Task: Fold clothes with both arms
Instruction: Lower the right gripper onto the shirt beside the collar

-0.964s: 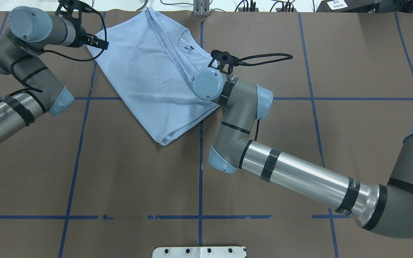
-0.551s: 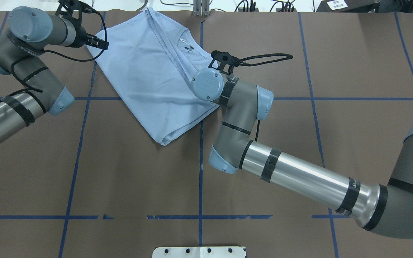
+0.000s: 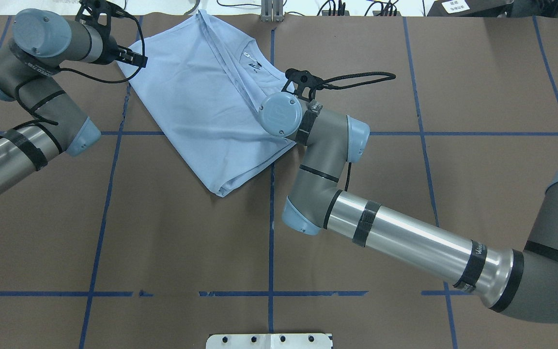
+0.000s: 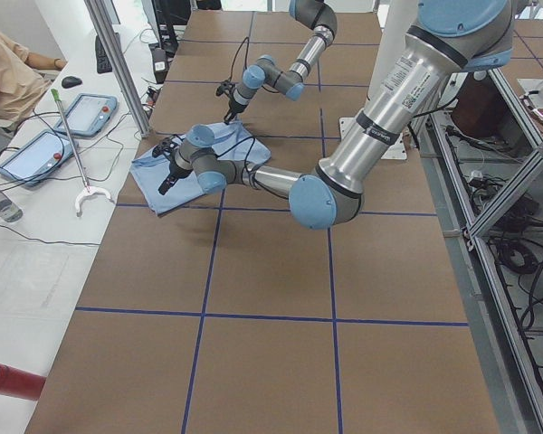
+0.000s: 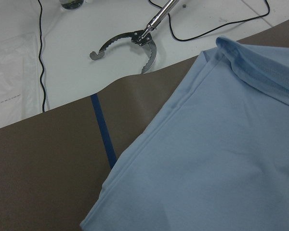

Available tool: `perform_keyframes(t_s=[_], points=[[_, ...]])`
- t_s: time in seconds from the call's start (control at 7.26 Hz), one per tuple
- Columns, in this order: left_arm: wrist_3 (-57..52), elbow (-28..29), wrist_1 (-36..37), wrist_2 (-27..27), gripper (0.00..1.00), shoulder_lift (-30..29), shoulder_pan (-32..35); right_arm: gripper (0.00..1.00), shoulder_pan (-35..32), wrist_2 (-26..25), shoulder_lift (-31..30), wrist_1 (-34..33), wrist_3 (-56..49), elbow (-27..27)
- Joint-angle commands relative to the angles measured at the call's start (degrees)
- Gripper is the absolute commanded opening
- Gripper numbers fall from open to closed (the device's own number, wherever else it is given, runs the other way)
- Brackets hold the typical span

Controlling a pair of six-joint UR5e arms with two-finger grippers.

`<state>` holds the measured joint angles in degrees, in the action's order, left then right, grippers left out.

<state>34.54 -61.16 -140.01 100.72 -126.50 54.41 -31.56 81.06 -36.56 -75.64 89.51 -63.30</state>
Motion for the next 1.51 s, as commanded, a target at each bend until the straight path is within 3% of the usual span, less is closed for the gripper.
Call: perform_keyframes(t_s=[0.0, 0.14, 0.28, 0.41, 0.69, 0.83, 1.38], points=[[0.0, -0.01, 0.0, 0.0, 1.0, -0.06, -0.09, 0.0, -0.08, 0.15, -0.26, -3.26, -0.03, -2.51], [0.0, -0.01, 0.0, 0.0, 1.0, 0.03, -0.09, 0.0, -0.16, 0.16, -0.44, -3.28, -1.95, -3.22], [0.0, -0.01, 0.0, 0.0, 1.0, 0.03, -0.09, 0.59, -0.51, 0.07, -0.44, -3.02, -3.53, -3.23], [0.0, -0.01, 0.0, -0.09, 1.0, -0.06, -0.09, 0.79, -0.52, -0.02, -0.7, -2.76, -3.2, -3.14], [0.0, -0.01, 0.0, 0.0, 1.0, 0.03, -0.09, 0.62, -0.6, -0.02, -0.62, -2.75, -2.5, -3.14], [0.0, -0.01, 0.0, 0.0, 1.0, 0.03, -0.09, 0.68, -0.69, -0.02, -0.88, -2.84, -2.84, -2.88], [0.0, -0.01, 0.0, 0.0, 1.0, -0.06, -0.27, 0.63, -0.43, -1.69, -1.14, -2.06, -1.53, -2.44]])
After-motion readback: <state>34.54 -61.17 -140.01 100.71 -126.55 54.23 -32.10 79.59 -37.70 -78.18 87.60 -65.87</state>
